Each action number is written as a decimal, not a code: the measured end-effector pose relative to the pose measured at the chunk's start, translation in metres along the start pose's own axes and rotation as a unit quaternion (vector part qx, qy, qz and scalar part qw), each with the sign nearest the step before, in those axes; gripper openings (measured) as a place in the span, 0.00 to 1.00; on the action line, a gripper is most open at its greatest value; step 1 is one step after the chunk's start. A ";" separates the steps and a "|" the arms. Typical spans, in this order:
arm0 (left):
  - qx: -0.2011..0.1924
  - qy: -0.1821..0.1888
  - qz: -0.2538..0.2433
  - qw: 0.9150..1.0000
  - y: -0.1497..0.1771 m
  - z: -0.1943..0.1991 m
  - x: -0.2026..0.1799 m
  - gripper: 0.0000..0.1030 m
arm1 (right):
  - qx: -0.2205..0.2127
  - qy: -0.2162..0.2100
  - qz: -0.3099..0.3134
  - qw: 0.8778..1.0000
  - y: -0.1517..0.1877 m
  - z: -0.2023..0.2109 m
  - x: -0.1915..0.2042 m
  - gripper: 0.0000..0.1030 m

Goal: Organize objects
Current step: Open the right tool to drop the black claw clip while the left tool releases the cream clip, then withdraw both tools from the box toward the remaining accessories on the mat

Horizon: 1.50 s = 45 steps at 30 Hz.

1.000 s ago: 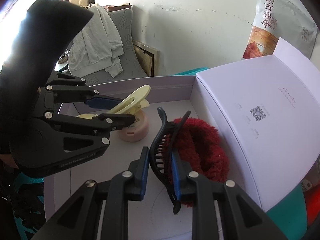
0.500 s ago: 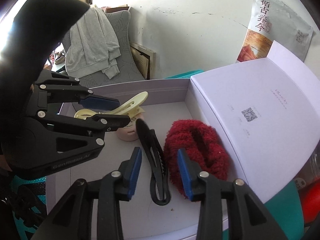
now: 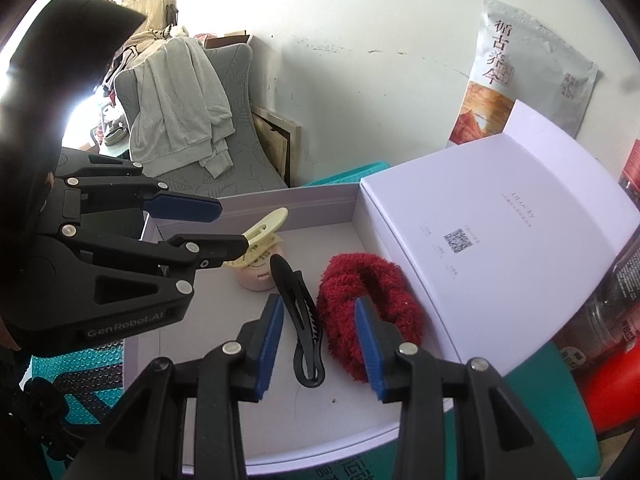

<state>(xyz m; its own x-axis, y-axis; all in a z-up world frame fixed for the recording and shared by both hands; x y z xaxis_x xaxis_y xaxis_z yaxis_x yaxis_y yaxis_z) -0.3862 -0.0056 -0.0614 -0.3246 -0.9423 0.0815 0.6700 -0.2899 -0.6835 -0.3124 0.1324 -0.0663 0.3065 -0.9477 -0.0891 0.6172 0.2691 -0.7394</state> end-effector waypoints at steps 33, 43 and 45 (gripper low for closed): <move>-0.082 -0.029 0.008 0.996 0.009 0.204 -0.038 0.55 | -0.084 0.063 0.001 0.994 0.002 0.169 0.022 0.46; -0.090 -0.031 0.019 0.995 0.033 0.244 -0.051 0.64 | -0.096 0.075 -0.003 0.993 0.019 0.205 0.027 0.48; -0.089 -0.032 0.017 0.995 0.038 0.248 -0.055 0.66 | -0.096 0.077 -0.006 0.992 0.025 0.211 0.028 0.48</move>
Point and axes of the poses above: each gripper's, at about its wrist camera, not at the fingertips, and z roughly against the way its jaws point, x to its left, y to its underside, the point moved 8 cm from there along -z, roughly the way its jaws point, and after that the axes turned 5 degrees about -x, right-handed, at the moved point
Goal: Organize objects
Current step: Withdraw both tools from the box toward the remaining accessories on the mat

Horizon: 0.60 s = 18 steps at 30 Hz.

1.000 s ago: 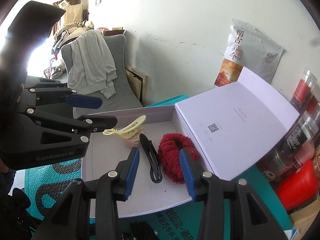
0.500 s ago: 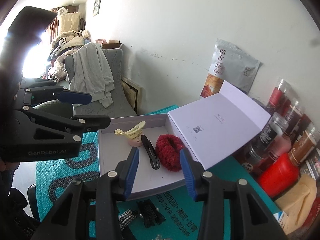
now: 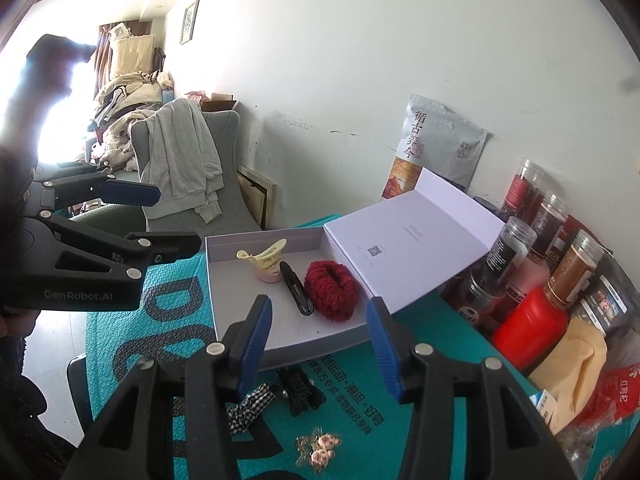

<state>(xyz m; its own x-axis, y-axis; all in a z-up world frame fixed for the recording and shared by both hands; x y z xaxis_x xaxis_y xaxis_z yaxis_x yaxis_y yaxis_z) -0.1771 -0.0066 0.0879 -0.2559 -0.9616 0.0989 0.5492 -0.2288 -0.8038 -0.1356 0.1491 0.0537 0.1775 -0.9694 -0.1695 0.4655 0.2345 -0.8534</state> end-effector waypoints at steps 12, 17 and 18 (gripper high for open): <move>0.012 0.012 -0.003 1.000 0.036 0.018 -0.032 0.67 | 0.018 0.013 -0.014 1.000 0.039 0.023 -0.003 0.48; 0.009 0.024 -0.016 1.000 0.052 0.018 -0.051 0.67 | 0.030 0.029 -0.019 0.999 0.061 0.029 -0.006 0.48; 0.009 0.022 -0.022 0.999 0.055 0.018 -0.055 0.67 | 0.031 0.035 -0.015 0.999 0.065 0.029 -0.007 0.48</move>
Point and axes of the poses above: each gripper's, at about its wrist camera, not at the fingertips, and z roughly against the way its jaws point, x to its left, y to its underside, the point moved 8 cm from there along -z, roughly the way its jaws point, and after that the axes turned 5 degrees about -x, right-handed, at the moved point
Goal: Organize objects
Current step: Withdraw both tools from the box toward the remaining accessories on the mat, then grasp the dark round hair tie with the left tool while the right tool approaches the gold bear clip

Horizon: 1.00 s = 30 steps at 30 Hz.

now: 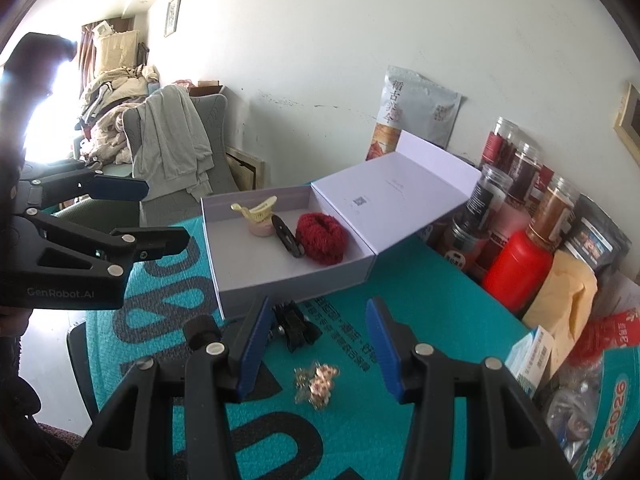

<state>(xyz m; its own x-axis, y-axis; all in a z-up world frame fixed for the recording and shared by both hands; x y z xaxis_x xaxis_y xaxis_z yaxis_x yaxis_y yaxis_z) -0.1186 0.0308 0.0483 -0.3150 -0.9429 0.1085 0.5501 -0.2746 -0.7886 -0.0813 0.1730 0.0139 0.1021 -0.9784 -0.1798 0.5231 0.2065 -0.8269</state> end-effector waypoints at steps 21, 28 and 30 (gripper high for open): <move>0.039 0.024 -0.001 0.999 0.068 -0.047 -0.033 0.67 | 0.055 0.006 -0.038 0.998 0.074 -0.022 -0.005 0.51; 0.052 0.032 0.014 0.998 0.085 -0.065 -0.025 0.67 | 0.071 -0.012 -0.066 0.995 0.091 -0.039 -0.001 0.56; 0.053 0.042 0.012 0.998 0.089 -0.070 -0.025 0.67 | 0.076 -0.018 -0.069 0.995 0.092 -0.045 0.000 0.59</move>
Point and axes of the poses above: each gripper's, at about its wrist camera, not at the fingertips, and z roughly against the way its jaws point, x to its left, y to its underside, the point moved 8 cm from there along -z, roughly the way its jaws point, and after that the axes turned 5 degrees about -x, right-handed, at the moved point
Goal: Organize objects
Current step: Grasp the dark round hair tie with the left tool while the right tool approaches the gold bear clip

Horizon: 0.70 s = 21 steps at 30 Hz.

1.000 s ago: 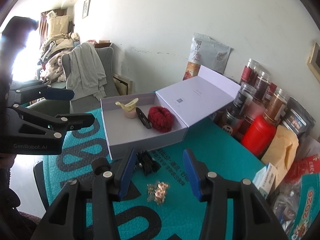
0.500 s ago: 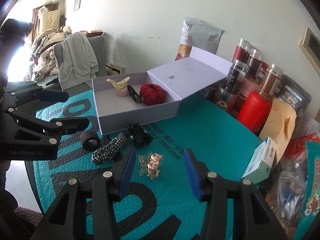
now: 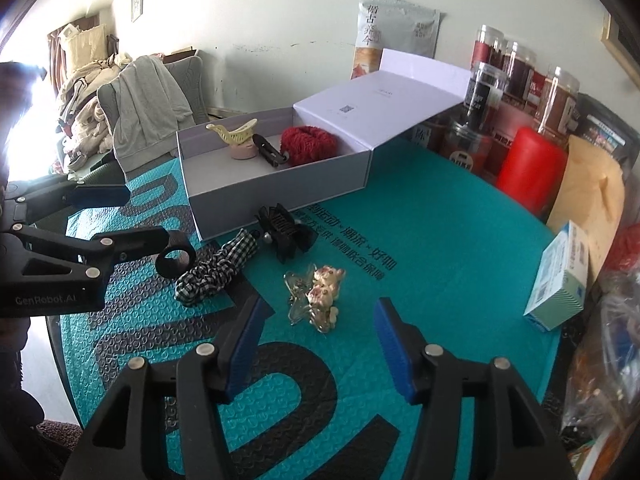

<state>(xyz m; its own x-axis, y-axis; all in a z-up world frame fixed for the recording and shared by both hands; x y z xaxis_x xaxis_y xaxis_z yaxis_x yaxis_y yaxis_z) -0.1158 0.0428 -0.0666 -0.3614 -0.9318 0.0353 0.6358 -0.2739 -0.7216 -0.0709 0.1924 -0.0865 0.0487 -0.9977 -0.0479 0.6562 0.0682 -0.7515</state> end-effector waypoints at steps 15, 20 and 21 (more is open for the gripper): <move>0.037 0.020 0.022 0.999 0.020 -0.047 0.020 0.67 | 0.041 -0.004 -0.011 0.999 0.006 -0.048 -0.008 0.64; 0.049 0.022 0.034 0.998 0.024 -0.062 0.028 0.67 | 0.042 -0.015 -0.019 0.999 0.005 -0.055 -0.009 0.64; 0.051 0.026 0.037 0.998 0.024 -0.065 0.029 0.67 | 0.042 -0.014 -0.020 0.999 0.004 -0.057 -0.009 0.64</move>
<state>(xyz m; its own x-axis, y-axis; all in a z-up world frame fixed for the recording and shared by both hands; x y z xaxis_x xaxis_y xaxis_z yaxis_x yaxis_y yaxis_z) -0.1553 0.0243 -0.1278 -0.3437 -0.9376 -0.0534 0.7274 -0.2298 -0.6466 -0.1113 0.2018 -0.1267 0.0424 -0.9991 0.0001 0.7187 0.0304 -0.6946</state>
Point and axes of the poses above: each gripper's, at about its wrist camera, not at the fingertips, and z roughly against the way its jaws point, x to its left, y to its underside, the point moved 8 cm from there along -z, roughly the way its jaws point, and after that the axes turned 5 degrees about -x, right-handed, at the moved point
